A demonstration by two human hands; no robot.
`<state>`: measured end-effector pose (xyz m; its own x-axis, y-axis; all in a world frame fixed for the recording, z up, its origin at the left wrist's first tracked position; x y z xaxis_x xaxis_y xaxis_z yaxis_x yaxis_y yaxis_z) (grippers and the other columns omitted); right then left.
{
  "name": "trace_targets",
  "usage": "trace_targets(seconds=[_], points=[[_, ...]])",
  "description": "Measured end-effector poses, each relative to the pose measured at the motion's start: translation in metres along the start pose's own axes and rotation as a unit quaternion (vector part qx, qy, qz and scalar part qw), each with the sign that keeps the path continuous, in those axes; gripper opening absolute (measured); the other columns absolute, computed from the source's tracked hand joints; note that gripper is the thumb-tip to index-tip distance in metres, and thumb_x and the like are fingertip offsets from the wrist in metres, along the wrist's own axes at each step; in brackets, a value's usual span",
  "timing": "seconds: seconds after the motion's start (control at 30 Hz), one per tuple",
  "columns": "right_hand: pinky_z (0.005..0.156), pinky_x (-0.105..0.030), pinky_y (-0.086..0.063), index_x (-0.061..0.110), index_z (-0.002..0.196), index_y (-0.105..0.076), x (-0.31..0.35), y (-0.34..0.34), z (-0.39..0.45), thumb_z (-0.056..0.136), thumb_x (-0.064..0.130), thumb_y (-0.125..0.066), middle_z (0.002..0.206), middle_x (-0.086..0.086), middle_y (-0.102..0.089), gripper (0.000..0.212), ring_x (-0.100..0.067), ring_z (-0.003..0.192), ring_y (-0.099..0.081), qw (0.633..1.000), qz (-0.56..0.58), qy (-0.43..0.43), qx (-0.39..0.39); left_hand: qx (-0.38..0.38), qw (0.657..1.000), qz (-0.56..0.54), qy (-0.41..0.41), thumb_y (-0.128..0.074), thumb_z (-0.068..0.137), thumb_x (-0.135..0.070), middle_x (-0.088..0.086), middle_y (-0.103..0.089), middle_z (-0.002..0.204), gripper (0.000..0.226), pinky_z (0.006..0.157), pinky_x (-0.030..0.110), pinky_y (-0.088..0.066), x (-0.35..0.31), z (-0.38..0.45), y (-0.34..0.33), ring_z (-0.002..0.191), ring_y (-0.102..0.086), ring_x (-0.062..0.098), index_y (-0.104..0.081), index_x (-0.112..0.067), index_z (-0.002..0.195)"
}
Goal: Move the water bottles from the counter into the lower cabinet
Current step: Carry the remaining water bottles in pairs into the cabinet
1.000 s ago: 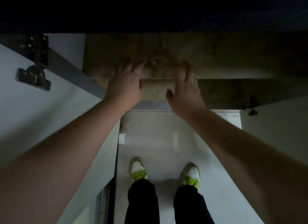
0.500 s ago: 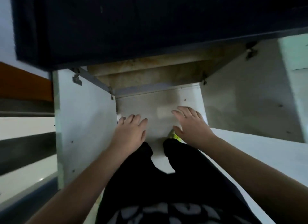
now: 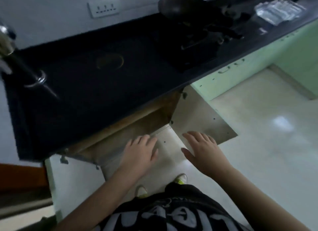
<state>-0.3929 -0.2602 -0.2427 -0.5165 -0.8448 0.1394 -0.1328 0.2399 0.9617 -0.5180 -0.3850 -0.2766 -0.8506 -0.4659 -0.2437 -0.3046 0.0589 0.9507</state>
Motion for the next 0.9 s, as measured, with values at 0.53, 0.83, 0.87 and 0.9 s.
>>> trace_targets(seconds=[0.53,0.83,0.87,0.9], points=[[0.102,-0.037,-0.037,0.021,0.136,-0.05,-0.307,0.056,-0.154,0.096,0.045,-0.049,0.134,-0.001,-0.055,0.047,-0.026,0.122,-0.052,0.934,0.099,-0.315,-0.134,-0.026,0.971,0.022,-0.236,-0.042,0.098,-0.047,-0.008,-0.046,0.143,0.047,0.108,0.03,-0.031,-0.266,0.144,0.054,0.132,-0.04,0.01,-0.043,-0.03,0.142],[0.079,-0.036,-0.052,0.017,0.107,-0.068,-0.414,0.07,-0.219,0.09,0.036,-0.045,0.103,-0.001,-0.069,0.034,-0.025,0.087,-0.067,0.901,0.041,-0.33,-0.278,-0.041,0.932,-0.002,-0.361,-0.039,0.092,-0.043,-0.003,-0.064,0.121,0.05,0.086,0.035,-0.047,-0.481,0.184,0.04,0.106,-0.06,0.017,-0.054,-0.022,0.134],[0.079,-0.036,-0.052,0.017,0.108,-0.068,-0.423,0.069,-0.223,0.089,0.036,-0.045,0.103,-0.002,-0.068,0.035,-0.026,0.087,-0.067,0.899,0.043,-0.335,-0.278,-0.041,0.927,-0.001,-0.372,-0.039,0.091,-0.042,-0.002,-0.065,0.119,0.049,0.086,0.035,-0.047,-0.496,0.186,0.036,0.105,-0.061,0.018,-0.055,-0.021,0.132],[0.078,-0.037,-0.052,0.016,0.109,-0.067,-0.433,0.067,-0.226,0.089,0.036,-0.045,0.104,-0.003,-0.068,0.035,-0.026,0.087,-0.067,0.898,0.046,-0.338,-0.278,-0.034,0.925,0.003,-0.379,-0.039,0.091,-0.042,-0.002,-0.065,0.12,0.049,0.086,0.036,-0.048,-0.51,0.188,0.03,0.107,-0.061,0.018,-0.056,-0.021,0.131]])
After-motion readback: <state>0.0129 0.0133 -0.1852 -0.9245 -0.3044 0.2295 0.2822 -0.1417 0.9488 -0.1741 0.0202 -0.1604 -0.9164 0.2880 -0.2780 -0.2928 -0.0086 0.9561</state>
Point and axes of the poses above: each hand's wrist, its own z-axis towards the middle knuckle, its own y-axis out of the back of the hand, x = y × z, the point moved 8 cm from there along z, towards the middle knuckle
